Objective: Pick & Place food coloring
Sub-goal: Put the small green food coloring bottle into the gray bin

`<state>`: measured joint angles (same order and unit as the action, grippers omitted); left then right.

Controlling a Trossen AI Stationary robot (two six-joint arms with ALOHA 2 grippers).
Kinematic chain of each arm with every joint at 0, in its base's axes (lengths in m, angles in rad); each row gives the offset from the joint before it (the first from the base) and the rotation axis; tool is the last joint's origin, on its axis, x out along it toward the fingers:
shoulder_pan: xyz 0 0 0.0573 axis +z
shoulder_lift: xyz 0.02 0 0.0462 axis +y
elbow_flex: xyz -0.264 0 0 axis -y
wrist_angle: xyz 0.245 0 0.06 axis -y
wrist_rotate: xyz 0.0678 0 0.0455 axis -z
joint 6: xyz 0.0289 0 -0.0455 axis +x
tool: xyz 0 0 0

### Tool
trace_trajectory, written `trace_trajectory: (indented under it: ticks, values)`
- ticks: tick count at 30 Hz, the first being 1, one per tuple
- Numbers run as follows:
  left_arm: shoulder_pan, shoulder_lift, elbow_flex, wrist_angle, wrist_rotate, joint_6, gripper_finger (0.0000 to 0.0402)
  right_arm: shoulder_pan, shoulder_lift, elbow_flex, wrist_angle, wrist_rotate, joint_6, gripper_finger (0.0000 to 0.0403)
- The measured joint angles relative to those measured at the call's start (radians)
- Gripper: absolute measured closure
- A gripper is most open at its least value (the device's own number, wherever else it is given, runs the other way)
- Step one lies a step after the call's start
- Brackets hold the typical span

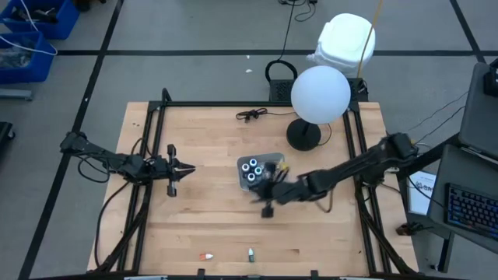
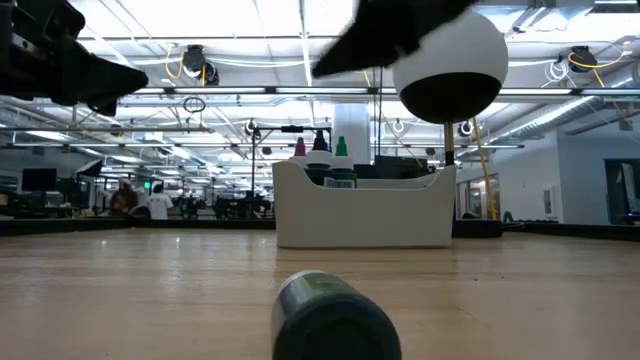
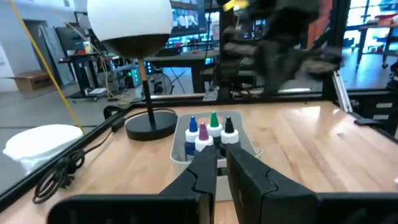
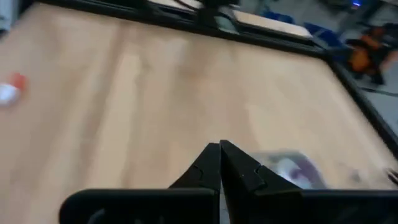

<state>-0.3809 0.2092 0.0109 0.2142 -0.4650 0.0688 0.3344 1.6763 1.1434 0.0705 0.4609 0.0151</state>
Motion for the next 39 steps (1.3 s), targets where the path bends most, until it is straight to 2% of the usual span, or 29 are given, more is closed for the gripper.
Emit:
trace_trajectory:
  ticks: [8, 15, 18, 21, 23, 29, 33, 39]
  values:
    - [0.000, 0.000, 0.000, -0.011, -0.008, -0.030, 0.0357, 0.061, 0.329, 0.352, -0.034, -0.152, -0.078, 0.0403]
    - [0.000, 0.000, 0.000, -0.063, -0.009, -0.034, 0.0357, 0.087, 0.512, 0.508, 0.067, -0.253, -0.107, 0.0397]
    - [0.000, 0.000, 0.000, -0.075, -0.009, -0.038, 0.0357, 0.096, 0.553, 0.529, 0.107, -0.283, -0.104, 0.0376]
    - [0.000, 0.000, 0.000, -0.086, -0.009, -0.050, 0.0357, 0.102, 0.589, 0.535, 0.178, -0.285, -0.070, 0.0342]
    - [0.000, 0.000, 0.000, -0.086, -0.009, -0.052, 0.0357, 0.106, 0.607, 0.535, 0.226, -0.326, -0.046, 0.0316]
    - [0.000, 0.000, 0.000, -0.089, -0.009, -0.048, 0.0357, 0.111, 0.615, 0.535, 0.222, -0.331, 0.006, 0.0249]
    - [0.000, 0.000, 0.000, -0.089, -0.018, -0.040, 0.0357, 0.125, 0.576, 0.534, 0.060, -0.331, -0.016, 0.0235]
    - [0.000, 0.000, 0.000, -0.092, -0.035, -0.030, 0.0357, 0.163, 0.445, 0.535, -0.382, -0.332, -0.143, 0.0238]
